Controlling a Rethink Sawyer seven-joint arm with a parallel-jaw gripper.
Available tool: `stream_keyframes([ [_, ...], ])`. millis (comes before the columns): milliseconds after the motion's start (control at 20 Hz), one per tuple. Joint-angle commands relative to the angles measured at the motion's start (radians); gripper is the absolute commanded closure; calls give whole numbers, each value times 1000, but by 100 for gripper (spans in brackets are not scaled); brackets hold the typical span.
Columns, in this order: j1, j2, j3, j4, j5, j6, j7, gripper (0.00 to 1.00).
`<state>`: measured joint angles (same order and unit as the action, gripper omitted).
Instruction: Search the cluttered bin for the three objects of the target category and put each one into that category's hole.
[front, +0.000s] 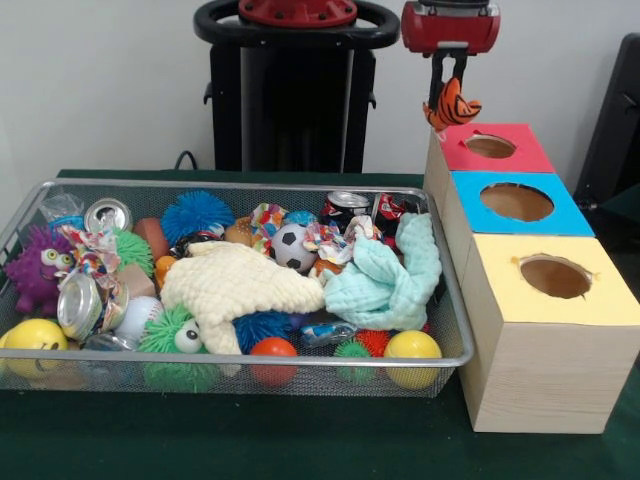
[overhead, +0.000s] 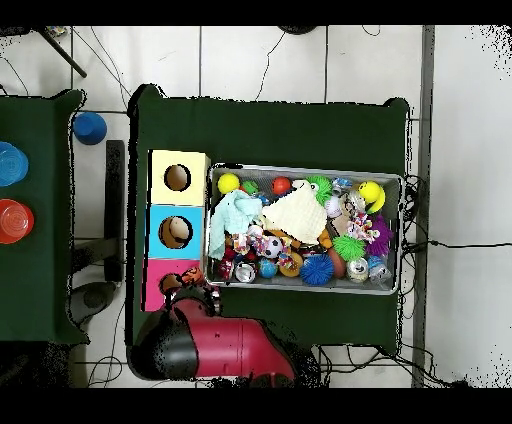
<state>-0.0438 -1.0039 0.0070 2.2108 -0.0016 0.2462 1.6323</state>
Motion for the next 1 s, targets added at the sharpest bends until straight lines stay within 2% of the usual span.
stream_keyframes([
  [50, 34, 67, -39, -46, 64, -88, 263, 100],
  [400, 92, 99, -64, -53, 104, -115, 279, 100],
  [1000, 179, 126, -113, -82, 174, -105, 272, 100],
])
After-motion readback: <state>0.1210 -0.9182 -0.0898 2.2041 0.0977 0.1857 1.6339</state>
